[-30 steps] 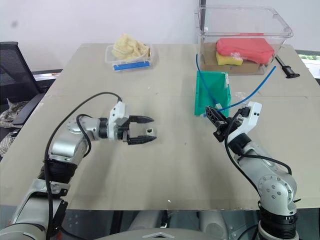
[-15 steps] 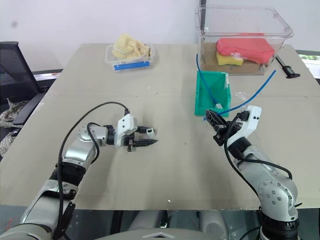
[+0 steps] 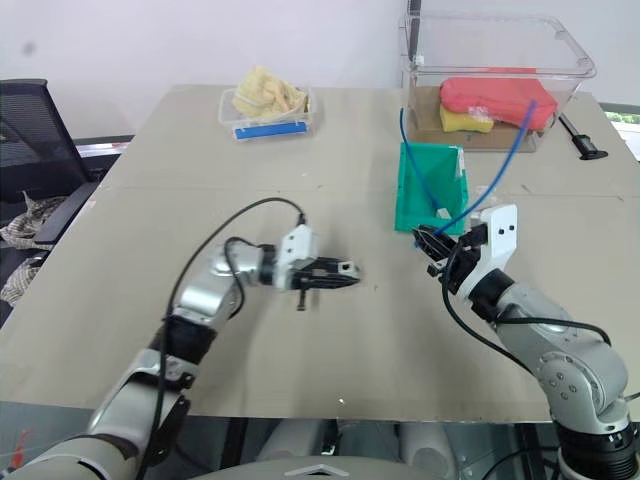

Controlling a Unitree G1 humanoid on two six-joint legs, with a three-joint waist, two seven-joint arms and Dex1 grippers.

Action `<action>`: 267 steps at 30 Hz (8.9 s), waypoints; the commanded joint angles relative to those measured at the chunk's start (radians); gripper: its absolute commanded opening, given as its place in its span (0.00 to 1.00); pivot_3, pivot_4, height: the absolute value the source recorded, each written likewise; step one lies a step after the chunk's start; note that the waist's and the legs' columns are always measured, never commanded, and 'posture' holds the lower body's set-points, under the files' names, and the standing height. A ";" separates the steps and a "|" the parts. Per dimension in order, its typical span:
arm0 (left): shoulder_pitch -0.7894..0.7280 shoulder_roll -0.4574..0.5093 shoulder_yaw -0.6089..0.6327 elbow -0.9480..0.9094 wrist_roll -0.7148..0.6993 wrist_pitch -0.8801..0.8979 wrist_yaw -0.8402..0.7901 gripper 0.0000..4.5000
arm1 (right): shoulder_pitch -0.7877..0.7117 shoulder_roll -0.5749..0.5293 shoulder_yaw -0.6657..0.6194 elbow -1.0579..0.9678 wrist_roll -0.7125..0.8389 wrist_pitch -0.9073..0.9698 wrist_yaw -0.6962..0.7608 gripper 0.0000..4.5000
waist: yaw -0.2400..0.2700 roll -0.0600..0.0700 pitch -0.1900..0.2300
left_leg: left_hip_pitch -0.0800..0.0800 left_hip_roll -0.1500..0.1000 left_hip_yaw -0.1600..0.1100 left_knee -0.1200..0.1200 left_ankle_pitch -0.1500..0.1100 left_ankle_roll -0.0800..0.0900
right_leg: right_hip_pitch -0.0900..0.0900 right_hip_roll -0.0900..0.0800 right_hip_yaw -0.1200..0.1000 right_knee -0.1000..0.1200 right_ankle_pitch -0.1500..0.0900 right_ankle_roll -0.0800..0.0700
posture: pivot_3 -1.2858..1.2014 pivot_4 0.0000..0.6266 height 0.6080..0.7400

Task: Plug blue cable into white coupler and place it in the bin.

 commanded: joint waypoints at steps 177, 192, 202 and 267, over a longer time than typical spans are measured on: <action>-0.149 -0.196 -0.076 0.290 0.203 -0.146 0.109 0.09 | -0.542 -0.180 0.323 0.645 -0.546 -0.016 1.072 0.00 | 0.005 -0.002 -0.002 | -0.003 -0.002 -0.003 0.000 0.002 -0.004 | -0.002 -0.005 -0.003 -0.003 0.000 0.000 | 0.52 0.24 1.00; -0.158 -0.193 -0.076 0.303 0.204 -0.159 0.096 0.09 | -0.522 -0.132 0.334 0.632 -0.552 -0.061 1.014 0.00 | 0.004 -0.002 -0.002 | -0.003 -0.002 -0.003 0.000 0.002 -0.004 | -0.002 -0.004 -0.003 -0.003 0.000 0.000 | 0.52 0.24 1.00; -0.154 -0.192 -0.076 0.298 0.204 -0.158 0.100 0.09 | -0.527 -0.095 0.336 0.613 -0.542 -0.045 1.008 0.00 | 0.003 -0.002 -0.002 | -0.003 -0.002 -0.003 0.000 0.002 -0.004 | -0.002 -0.004 -0.003 -0.002 0.000 0.000 | 0.52 0.24 1.00; -0.125 -0.147 -0.014 0.133 0.111 0.046 0.085 0.09 | -0.079 -0.099 -0.164 -0.009 -0.381 -0.111 0.612 0.98 | 0.015 -0.004 -0.003 | -0.006 -0.003 -0.004 0.000 0.003 -0.005 | -0.006 -0.005 -0.003 0.001 0.000 0.000 | 0.52 0.24 1.00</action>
